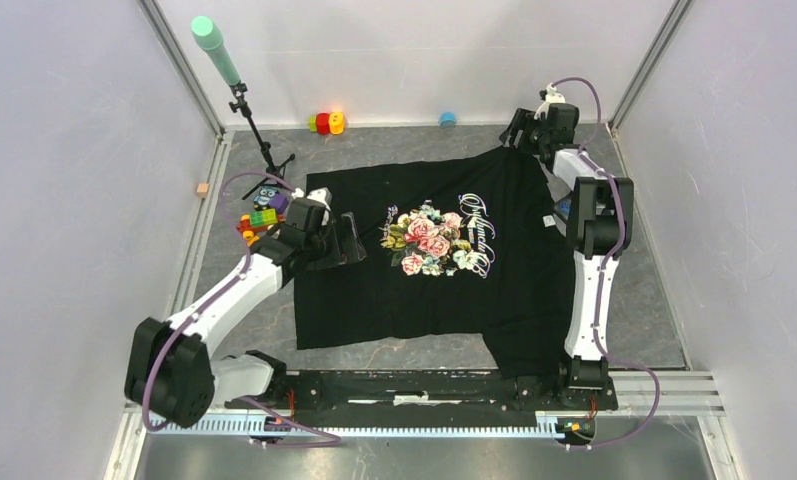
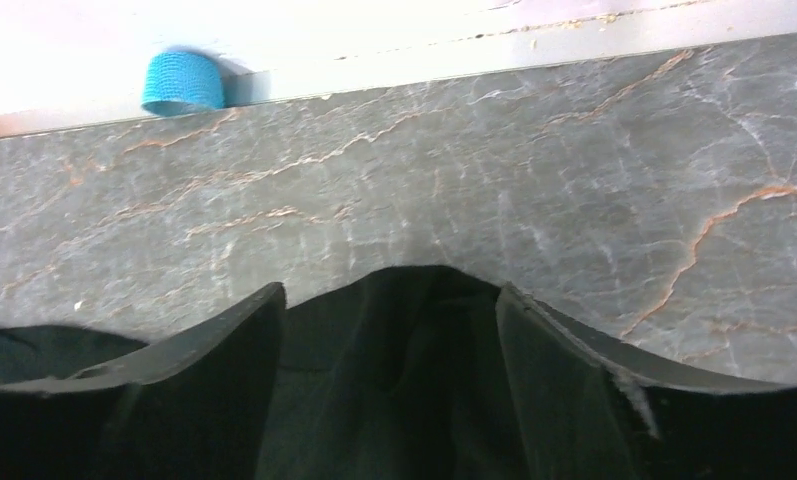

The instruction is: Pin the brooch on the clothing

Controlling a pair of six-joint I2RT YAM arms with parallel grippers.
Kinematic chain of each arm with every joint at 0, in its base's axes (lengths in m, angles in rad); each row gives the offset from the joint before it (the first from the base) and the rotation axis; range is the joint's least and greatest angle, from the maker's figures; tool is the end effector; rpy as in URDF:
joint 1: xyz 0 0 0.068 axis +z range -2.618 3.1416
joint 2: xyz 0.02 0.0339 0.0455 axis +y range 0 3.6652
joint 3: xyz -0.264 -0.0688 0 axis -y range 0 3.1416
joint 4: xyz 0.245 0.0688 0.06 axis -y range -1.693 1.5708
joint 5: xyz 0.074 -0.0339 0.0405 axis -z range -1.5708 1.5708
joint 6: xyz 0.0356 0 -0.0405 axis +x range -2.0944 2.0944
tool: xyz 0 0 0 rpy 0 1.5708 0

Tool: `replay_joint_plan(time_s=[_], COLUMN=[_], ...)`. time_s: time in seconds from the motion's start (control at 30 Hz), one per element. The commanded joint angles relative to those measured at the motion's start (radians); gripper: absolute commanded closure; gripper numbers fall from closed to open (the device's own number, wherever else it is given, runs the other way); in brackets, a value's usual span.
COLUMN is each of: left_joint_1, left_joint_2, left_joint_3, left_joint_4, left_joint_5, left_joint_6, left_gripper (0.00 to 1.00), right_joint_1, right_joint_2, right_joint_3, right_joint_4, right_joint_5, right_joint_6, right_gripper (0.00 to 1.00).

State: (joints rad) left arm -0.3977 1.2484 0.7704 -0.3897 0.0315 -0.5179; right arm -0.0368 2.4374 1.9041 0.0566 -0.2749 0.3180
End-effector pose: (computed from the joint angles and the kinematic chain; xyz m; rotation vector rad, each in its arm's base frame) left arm 0.2322 -0.0988 0.2209 -0.1351 2.4853 -0.4386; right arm 0.5589 -0.0109 0.1619 0.1919 2.0499 0.4561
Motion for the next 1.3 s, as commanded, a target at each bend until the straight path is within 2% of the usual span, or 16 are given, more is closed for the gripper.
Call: replay_joint_plan(time_s=[0.0,0.1,0.3,0.47,0.57,0.67,0.9,1.07,1.27], left_joint_1=[0.004,0.003,0.004,0.008,0.009,0.023,0.107,0.166,0.179], left_joint_2=[-0.062,-0.075,-0.095,-0.100,-0.065,0.032,0.281,0.436,0.559], left_joint_3=[0.024,-0.045,-0.167,-0.196,-0.113,0.035,0.274,0.350,0.417], left_joint_4=[-0.128,-0.091,-0.004,0.034,0.069,0.045,0.112,0.232,0.280], left_joint_5=[0.025,0.070,0.077,0.073,0.101,0.081,0.025,0.042,-0.014], left_joint_6=[-0.034,-0.099,-0.179,-0.190,-0.153,-0.083,-0.057,-0.148,-0.138], left_gripper=[0.00,0.00,0.00,0.00,0.00,0.00,0.00,0.00,0.00], right_joint_1=[0.005,0.006,0.008,0.019,0.045,0.115,0.392,0.554,0.664], right_joint_2=[-0.176,-0.283,-0.476,-0.659,-0.773,-0.878,-1.060,-1.207,-1.289], right_joint_3=[-0.073,-0.176,-0.350,-0.571,-0.711,-0.833,-1.104,-1.268,-1.393], right_joint_4=[0.054,0.036,-0.114,-0.155,-0.160,-0.182,-0.255,-0.238,-0.206], right_joint_5=[-0.043,-0.041,-0.011,-0.014,-0.004,0.020,0.190,0.233,0.205], right_joint_6=[-0.042,-0.058,-0.086,-0.088,-0.094,-0.103,-0.068,0.009,0.060], right_gripper=[0.14,0.09,0.08,0.09,0.10,0.15,0.19,0.20,0.21])
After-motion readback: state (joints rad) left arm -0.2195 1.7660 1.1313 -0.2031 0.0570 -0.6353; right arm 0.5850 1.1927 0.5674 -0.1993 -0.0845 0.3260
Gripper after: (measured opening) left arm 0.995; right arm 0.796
